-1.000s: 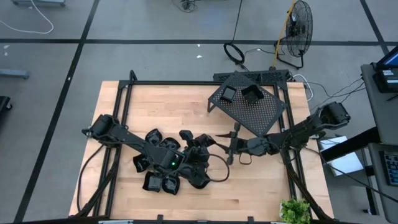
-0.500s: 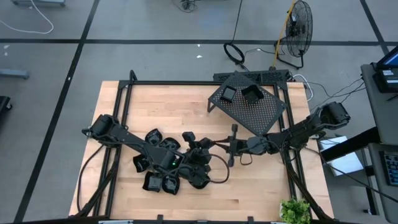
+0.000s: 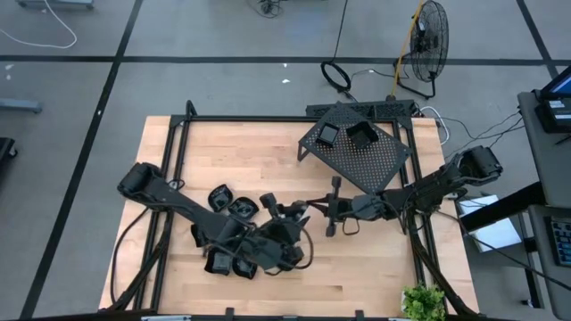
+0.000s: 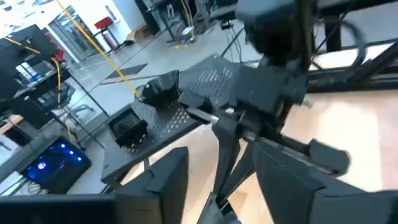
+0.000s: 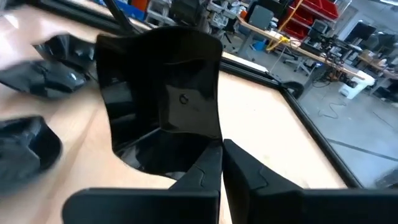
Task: Pick & Place Mini shaped plates
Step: Stack the black distorted square plate on the black distorted square plate on the shelf
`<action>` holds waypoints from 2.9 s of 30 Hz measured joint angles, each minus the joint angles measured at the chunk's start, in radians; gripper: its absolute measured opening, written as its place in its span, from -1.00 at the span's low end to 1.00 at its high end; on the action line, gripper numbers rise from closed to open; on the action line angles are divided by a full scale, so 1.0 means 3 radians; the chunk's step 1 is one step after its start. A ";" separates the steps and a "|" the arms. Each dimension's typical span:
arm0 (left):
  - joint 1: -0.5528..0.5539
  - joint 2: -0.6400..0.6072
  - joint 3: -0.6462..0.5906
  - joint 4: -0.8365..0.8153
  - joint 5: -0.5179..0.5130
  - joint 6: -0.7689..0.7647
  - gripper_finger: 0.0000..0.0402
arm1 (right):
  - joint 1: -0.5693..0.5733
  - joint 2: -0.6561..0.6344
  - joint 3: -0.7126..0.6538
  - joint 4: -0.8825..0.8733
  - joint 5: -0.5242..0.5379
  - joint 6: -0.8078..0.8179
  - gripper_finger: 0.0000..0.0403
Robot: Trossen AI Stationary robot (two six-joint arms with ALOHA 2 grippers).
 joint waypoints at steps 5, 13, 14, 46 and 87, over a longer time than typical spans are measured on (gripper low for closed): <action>-0.0221 -0.0205 0.0004 -0.0324 -0.0016 -0.0085 0.13 | 0.0028 -0.0268 0.0000 -0.0094 0.0606 -0.0202 -1.00; -0.0405 -0.0260 -0.0011 -0.1517 -0.0032 -0.1250 0.21 | -0.0180 -0.1449 0.0425 -0.1633 0.1205 -0.0052 -1.00; -0.0405 -0.0262 -0.0037 -0.1629 -0.0015 -0.1425 0.21 | -0.0246 -0.1585 0.0536 -0.1965 0.1208 0.0058 -1.00; -0.0059 -0.0262 -0.0451 -0.1679 0.0487 -0.1967 0.21 | -0.2684 -0.1721 0.1698 -0.5109 -0.0384 0.0758 -1.00; -0.0777 -0.0273 -0.0713 -0.4136 0.1897 -0.5662 0.21 | -0.2189 -0.1715 0.1695 -0.4741 -0.1085 0.0717 -0.41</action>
